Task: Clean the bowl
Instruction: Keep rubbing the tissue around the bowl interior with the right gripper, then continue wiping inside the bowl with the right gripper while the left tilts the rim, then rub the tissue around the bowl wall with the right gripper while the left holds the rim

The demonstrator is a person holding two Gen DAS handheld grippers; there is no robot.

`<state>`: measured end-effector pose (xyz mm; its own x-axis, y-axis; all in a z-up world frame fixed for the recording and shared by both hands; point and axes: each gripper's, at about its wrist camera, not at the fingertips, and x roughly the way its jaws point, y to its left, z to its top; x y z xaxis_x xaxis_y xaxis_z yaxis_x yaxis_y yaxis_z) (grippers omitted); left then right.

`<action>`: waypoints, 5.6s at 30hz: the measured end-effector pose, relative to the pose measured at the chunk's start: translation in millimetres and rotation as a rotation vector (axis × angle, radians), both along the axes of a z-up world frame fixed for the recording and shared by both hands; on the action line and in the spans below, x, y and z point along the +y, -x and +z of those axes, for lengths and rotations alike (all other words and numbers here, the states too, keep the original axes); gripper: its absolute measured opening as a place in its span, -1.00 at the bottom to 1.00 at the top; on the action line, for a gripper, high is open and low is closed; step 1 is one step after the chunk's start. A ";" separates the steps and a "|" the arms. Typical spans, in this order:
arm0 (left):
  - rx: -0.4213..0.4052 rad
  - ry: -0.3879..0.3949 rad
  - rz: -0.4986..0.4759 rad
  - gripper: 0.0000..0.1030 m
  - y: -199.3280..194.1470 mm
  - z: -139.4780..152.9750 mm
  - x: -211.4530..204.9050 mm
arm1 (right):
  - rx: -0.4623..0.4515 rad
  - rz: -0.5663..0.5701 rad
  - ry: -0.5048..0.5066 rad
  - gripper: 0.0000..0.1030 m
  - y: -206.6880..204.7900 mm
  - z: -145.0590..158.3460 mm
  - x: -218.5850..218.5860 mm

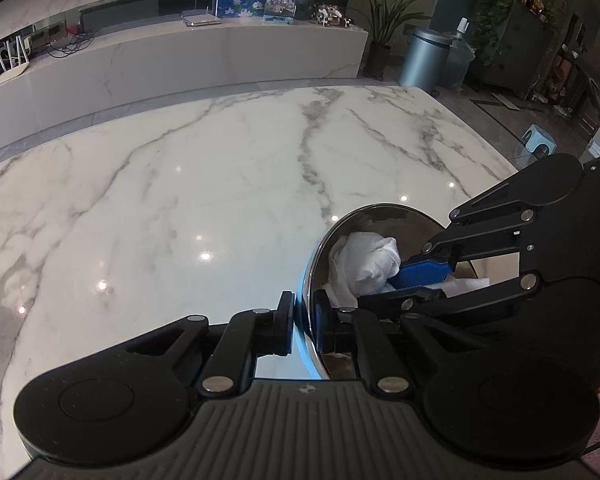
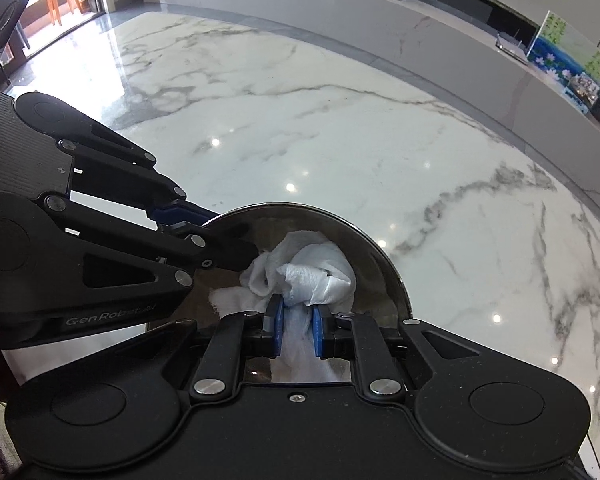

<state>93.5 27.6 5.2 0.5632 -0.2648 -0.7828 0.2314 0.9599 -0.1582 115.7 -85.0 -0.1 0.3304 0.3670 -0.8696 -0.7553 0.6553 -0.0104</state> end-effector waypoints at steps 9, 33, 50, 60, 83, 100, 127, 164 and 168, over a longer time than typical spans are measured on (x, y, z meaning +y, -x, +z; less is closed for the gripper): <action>0.002 -0.006 0.007 -0.90 -0.6 -0.3 -1.7 | 0.133 0.066 -0.027 -0.74 4.4 -7.9 -4.5; 0.009 -0.010 -0.024 -0.91 2.6 -0.9 -4.7 | -0.019 -0.028 0.097 -0.79 5.1 3.0 -12.6; -0.005 -0.008 -0.025 -0.92 1.1 -1.5 -8.6 | 0.094 0.060 0.040 -0.77 8.4 -5.7 -4.4; -0.009 -0.011 -0.030 -0.91 0.1 -2.0 -10.4 | 0.162 0.135 0.050 -0.77 20.0 -3.9 -4.2; -0.007 -0.007 -0.040 -0.92 0.7 -1.8 -10.8 | -0.025 -0.071 0.086 -0.79 6.1 1.0 -8.9; -0.008 -0.030 -0.039 -0.92 -0.1 -4.0 -14.6 | 0.076 -0.032 0.054 -0.77 8.0 -8.3 -11.6; 0.022 0.026 -0.011 -0.73 2.3 -4.3 -4.7 | 0.015 -0.152 0.026 -0.79 1.7 -8.5 -15.2; 0.056 0.082 -0.036 -0.79 0.1 -8.5 -4.0 | 0.086 -0.109 -0.050 -0.70 -10.5 -14.3 -22.7; 0.053 0.045 -0.021 -0.91 -2.0 -9.1 -6.0 | 0.111 -0.063 -0.026 -0.74 -5.4 -11.7 -21.0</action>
<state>95.5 21.7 -3.9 0.5152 -0.3116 -0.7984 0.2417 0.9466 -0.2135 121.1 -105.9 -11.8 0.2562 0.3718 -0.8923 -0.7083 0.7004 0.0885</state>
